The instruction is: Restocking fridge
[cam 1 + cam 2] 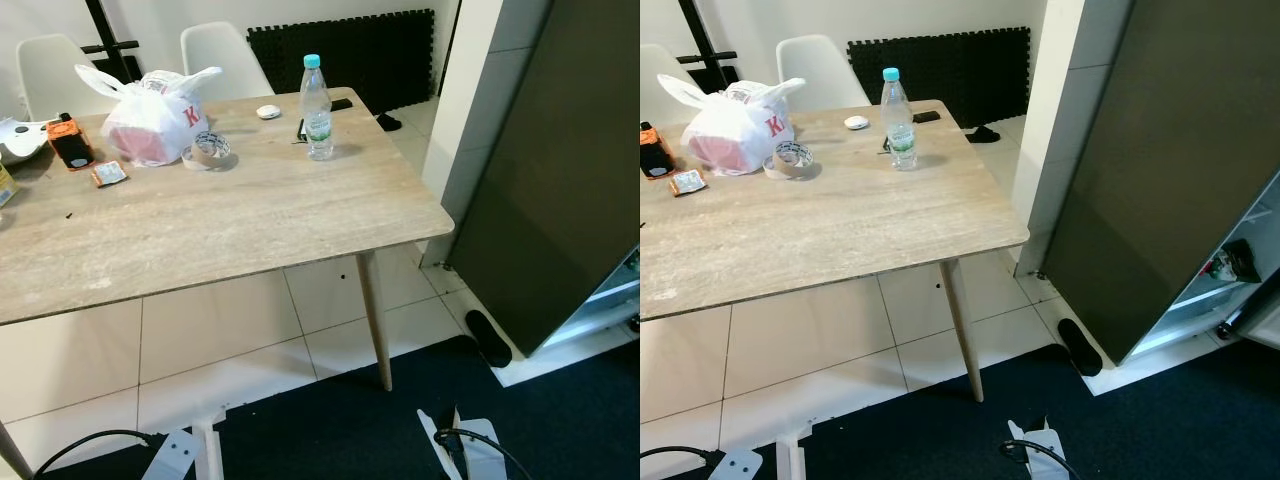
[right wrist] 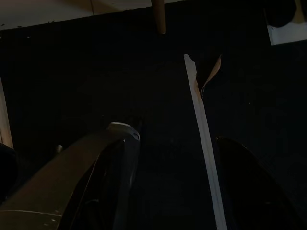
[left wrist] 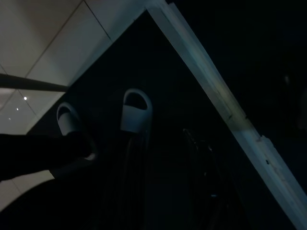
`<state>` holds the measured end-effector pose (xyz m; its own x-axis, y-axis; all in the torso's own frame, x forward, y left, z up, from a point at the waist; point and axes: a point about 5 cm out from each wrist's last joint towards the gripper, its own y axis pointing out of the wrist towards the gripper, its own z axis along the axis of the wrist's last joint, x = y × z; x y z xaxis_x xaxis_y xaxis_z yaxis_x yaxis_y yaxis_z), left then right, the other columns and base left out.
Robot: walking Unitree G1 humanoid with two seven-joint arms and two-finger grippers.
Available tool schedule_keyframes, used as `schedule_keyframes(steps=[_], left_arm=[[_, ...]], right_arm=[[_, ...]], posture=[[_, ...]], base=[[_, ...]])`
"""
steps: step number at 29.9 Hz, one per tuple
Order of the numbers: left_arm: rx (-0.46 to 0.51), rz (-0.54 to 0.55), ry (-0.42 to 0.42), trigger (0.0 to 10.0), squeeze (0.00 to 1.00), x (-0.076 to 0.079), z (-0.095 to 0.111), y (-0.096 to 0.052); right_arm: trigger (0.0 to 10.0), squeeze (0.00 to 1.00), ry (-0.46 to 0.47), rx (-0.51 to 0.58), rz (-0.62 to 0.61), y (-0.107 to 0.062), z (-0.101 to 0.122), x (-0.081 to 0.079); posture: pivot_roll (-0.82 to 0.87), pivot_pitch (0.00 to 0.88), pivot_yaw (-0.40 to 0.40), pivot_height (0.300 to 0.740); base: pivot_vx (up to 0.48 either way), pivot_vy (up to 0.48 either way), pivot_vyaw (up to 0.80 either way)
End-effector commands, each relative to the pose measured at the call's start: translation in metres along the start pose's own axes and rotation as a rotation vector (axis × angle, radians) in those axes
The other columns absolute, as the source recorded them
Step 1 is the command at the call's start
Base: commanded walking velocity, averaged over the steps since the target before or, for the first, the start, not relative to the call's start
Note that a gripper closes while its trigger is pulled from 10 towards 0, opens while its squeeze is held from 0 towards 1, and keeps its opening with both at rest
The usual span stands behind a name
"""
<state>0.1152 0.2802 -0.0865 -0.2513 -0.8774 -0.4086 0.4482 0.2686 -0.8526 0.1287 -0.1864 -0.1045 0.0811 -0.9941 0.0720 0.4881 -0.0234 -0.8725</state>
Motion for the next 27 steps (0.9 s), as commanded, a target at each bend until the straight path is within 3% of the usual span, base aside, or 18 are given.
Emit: schedule_keyframes(steps=[1,21,27], left_arm=[[-0.010,0.000,-0.012,10.0,0.38,0.003,-0.003,-0.001],[0.034,0.021,-0.035,10.0,0.36,-0.004,0.004,0.000],[0.053,0.032,-0.036,10.0,0.37,-0.010,0.009,0.001]], right_arm=[[10.0,0.00,-0.008,0.029,-0.001,0.001,0.006,0.001],[10.0,0.00,-0.004,0.019,-0.003,0.000,0.001,0.002],[10.0,0.00,-0.002,0.024,-0.006,0.000,0.003,0.002]], posture=[[0.08,0.000,-0.007,0.740],[0.08,0.000,0.000,0.740],[0.08,0.000,0.007,0.740]], base=[[0.000,-0.379,0.00],[0.000,-0.328,0.00],[0.000,-0.090,0.00]])
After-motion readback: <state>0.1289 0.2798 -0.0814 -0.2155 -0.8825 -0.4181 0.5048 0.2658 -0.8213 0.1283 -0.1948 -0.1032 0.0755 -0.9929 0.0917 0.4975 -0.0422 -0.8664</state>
